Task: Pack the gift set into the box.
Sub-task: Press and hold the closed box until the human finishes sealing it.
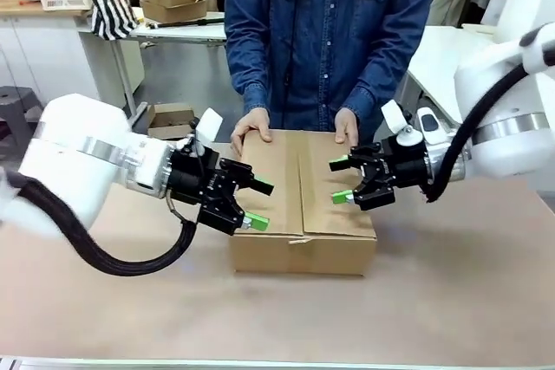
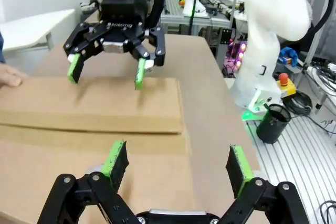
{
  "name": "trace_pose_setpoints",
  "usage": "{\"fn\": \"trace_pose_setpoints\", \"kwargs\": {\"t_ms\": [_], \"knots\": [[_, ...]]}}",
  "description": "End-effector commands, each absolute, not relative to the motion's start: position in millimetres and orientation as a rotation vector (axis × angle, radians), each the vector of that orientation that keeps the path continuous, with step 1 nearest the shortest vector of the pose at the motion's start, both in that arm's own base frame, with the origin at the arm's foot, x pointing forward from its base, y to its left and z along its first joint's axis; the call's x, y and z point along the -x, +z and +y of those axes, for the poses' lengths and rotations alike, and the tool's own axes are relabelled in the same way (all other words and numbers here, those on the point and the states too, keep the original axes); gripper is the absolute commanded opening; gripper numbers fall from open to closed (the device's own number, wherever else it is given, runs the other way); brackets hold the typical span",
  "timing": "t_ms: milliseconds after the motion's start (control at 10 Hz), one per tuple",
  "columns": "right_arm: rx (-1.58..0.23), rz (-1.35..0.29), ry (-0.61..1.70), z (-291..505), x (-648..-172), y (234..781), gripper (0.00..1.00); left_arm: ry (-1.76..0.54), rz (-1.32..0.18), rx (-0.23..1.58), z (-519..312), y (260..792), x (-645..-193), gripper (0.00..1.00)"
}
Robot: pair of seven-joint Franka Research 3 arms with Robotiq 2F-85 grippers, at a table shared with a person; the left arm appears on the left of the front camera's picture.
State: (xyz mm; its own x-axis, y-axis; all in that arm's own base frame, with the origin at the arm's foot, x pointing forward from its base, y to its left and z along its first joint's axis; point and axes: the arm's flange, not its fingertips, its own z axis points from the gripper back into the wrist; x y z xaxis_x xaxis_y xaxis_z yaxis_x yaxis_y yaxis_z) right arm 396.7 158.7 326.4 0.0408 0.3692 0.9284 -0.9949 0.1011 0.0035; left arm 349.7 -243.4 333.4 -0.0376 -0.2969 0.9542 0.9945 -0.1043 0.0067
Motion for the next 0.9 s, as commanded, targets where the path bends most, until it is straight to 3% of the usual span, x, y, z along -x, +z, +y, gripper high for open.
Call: {"fn": "trace_pose_setpoints", "kwargs": {"t_ms": [0, 600, 800], "knots": [[-0.878, -0.952, 1.268, 169, -405, 318, 1.00, -1.415, -0.982, 1.019, -249, 319, -364, 1.00], [-0.839, -0.850, 1.376, 165, -405, 292, 1.00, -1.353, -0.937, 0.973, -250, 290, -370, 1.00], [-0.898, -0.895, 1.294, 162, -400, 306, 1.00, -1.386, -0.918, 1.028, -250, 303, -369, 1.00]]}}
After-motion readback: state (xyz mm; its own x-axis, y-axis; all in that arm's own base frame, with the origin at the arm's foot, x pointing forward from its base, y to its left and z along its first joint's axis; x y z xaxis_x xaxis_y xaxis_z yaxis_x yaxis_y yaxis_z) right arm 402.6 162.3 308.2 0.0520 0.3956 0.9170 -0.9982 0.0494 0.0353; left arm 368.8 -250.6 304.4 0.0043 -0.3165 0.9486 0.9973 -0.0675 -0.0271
